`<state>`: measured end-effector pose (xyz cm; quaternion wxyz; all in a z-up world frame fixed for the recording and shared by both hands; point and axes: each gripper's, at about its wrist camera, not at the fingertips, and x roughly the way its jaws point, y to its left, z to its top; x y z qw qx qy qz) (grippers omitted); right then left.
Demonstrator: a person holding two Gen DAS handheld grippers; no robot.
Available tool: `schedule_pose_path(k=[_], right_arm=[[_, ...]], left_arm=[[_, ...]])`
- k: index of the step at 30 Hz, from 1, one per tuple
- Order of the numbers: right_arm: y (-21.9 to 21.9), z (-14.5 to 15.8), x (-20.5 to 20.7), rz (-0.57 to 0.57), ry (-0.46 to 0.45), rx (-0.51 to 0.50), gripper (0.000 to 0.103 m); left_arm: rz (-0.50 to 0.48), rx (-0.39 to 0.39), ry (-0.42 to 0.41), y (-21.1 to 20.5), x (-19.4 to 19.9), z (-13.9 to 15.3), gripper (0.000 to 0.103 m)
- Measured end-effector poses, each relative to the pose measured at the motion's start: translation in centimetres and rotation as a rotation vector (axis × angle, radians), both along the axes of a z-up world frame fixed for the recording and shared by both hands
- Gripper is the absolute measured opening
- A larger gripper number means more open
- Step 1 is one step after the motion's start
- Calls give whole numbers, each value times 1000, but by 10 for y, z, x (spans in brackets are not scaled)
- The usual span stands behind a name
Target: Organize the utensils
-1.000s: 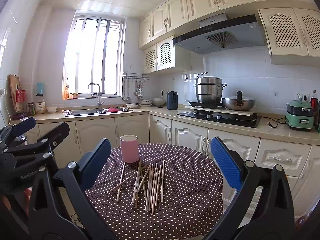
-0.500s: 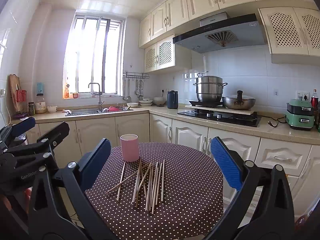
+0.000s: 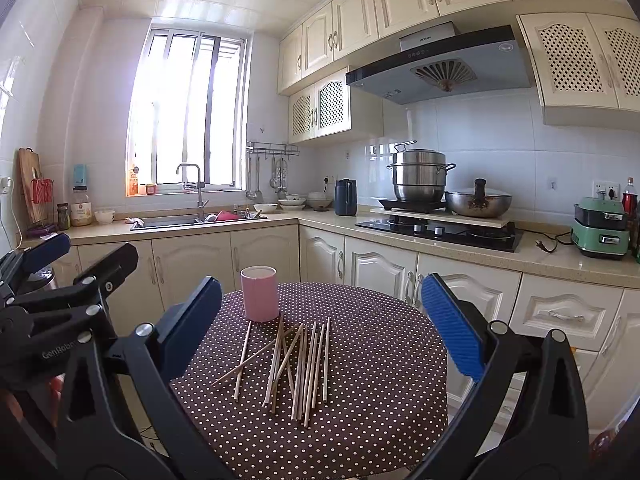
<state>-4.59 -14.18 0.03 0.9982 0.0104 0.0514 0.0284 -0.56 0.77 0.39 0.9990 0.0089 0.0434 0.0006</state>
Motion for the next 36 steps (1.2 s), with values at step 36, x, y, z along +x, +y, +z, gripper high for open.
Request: schedule_pose_path(k=[36], right_arm=[[-3,-43,107,90,227,-15,96]], left_arm=[[-123,45,288,6,115,-55,99]])
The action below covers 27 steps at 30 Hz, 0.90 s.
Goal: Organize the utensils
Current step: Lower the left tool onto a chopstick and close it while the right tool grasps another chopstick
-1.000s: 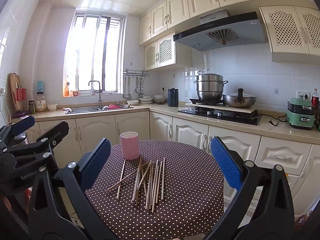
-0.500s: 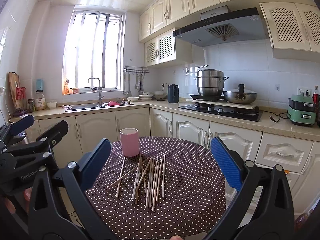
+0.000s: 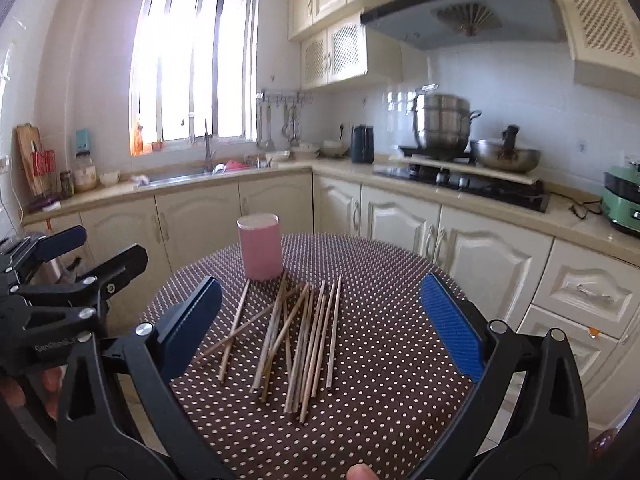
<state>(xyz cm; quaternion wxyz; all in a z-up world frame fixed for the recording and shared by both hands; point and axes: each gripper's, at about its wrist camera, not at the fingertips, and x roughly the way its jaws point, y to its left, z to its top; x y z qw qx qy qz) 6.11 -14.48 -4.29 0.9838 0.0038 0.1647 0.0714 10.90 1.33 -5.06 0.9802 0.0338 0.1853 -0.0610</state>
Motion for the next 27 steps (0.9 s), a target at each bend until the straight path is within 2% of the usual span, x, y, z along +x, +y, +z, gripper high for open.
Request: schedule_pose_path(k=[1,3,4,5,6,8,11,14,20,27], right_arm=[[-1,-4,10,11,26,-1,94],[-4,-12,37,40,93,5,77],[-6,-17,48,42,119,2,74],[-6,-21,58,40,145,-12,70],[-5,-27,71,46,184,-38,70],[-5,-36,89,62,230,-65,67],[-9,-57,121,87,343,-83,52],[-13,-76,149,127,457,-79,50],[-16,-90,180,164,568,-79,50],[-8,-95,200,225,642,-47,50]], left_arm=[[-13,9,29,2,10,-6,98],[-43,35,106,4,36,-19,88],[-55,41,131,3,45,-26,76],[-70,43,169,4,57,-32,71],[-98,37,233,5,73,-41,70],[-144,30,335,5,98,-57,55],[-170,41,497,4,138,-88,44],[-201,36,582,-1,164,-109,37],[-222,104,674,-25,196,-138,30],[-240,151,720,-46,226,-151,23]])
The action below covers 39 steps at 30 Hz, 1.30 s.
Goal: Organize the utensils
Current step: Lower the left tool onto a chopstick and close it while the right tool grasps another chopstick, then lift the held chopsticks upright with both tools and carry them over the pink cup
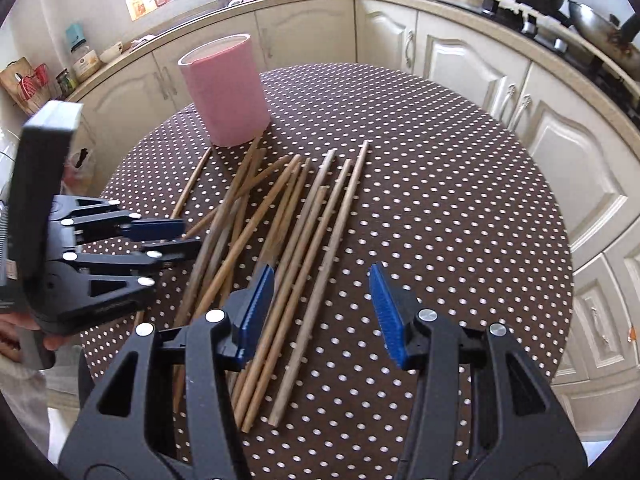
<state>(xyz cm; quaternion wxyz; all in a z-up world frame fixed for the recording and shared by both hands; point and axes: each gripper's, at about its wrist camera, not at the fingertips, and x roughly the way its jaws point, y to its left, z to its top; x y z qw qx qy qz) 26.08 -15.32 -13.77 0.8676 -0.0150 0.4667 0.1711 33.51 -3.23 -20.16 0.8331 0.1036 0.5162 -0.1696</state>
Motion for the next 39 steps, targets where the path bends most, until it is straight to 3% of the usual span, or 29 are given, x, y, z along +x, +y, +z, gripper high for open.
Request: schedule_pose_path(k=[4,8,17,26,29,31,32,39], right_arm=[[12,1,6,24,26,12,49],[24,0,18,37,54,21,50],[62,-7,40,97,162,84,49],[94,-17,56,141,254,121,35],[103,-20,58,157,277,133,20],[106,-23,60,160,284,140,16],[107,-22,61,160,283,142,8],[87,-2,54,165,225,188,7]], left_arm=[[1,-6,12,-5,11,0,6],[29,-56,30,1,16,0,6],[86,-135,18,37,-13,7,6],[77,-179,-5,61,-30,10,6],[76,-191,-13,69,-38,14,6],[73,-196,-15,72,-41,17,6],[71,-198,-18,72,-42,18,6],[87,-242,-63,85,-55,36,6]])
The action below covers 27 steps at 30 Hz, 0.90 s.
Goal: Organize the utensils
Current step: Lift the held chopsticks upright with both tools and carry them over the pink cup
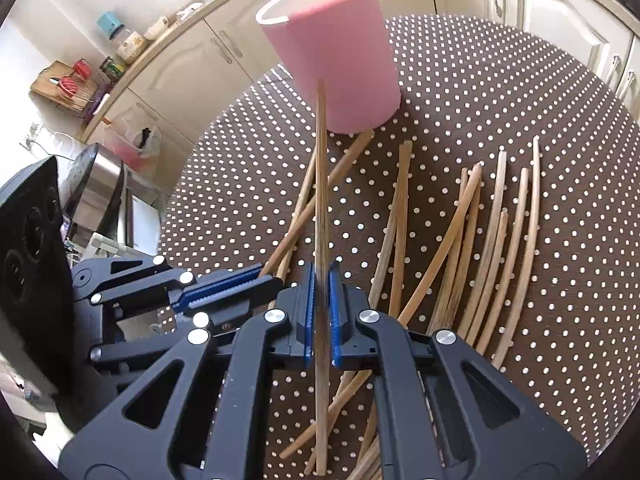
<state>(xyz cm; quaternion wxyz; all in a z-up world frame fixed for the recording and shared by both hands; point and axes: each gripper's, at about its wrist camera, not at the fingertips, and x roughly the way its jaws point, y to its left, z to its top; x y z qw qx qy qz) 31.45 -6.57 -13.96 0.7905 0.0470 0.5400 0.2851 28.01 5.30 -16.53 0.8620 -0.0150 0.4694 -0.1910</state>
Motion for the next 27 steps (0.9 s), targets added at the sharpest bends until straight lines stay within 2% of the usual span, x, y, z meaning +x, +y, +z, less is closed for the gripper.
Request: schedule_pose_path(k=[6,9,16,20,27], right_arm=[[-15,22,-14,19,-61,44,7],[-21,37,-21,38,-95,55,7],[-18,73,-29,54,-168,84,7],[-19,93,-24,49,-219,96,7],[-29,120,-6,22,-279,120,7]], left_arm=[[39,-64,-89,18,-25,21,6],[64,-96,-160,27,-36,37,6],[137,-241,-321,46,-54,83,6],[180,-259,-420,52,-54,106,6],[209,-273,-526,53,-40,133,6]])
